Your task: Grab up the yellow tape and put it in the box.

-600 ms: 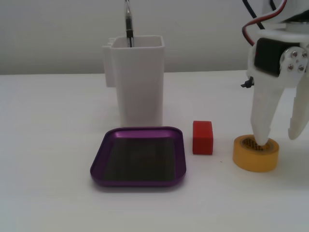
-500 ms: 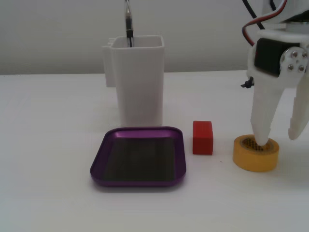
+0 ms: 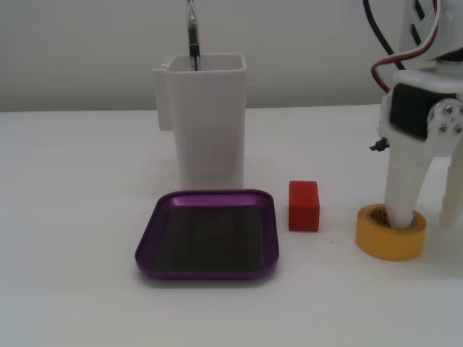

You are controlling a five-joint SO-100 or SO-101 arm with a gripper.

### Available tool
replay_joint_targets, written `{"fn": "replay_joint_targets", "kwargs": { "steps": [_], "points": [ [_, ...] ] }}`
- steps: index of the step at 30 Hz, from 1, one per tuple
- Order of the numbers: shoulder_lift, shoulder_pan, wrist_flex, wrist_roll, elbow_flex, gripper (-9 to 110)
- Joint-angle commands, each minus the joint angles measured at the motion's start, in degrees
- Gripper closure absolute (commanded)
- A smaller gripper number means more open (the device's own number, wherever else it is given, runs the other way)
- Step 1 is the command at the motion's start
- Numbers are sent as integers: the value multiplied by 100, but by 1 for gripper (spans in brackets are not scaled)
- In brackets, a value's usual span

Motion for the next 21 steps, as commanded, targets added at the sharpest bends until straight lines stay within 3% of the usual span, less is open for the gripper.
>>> {"fn": "replay_joint_targets", "kwargs": {
  "steps": [1,9,14,21],
  "points": [
    [18,-26,-114,-53,-62,87],
    [18,-26,-237,-62,-70,103],
    [123,-44,-70,-62,-281,102],
    [738,-44,598,-62,-2048,102]
  ]
}}
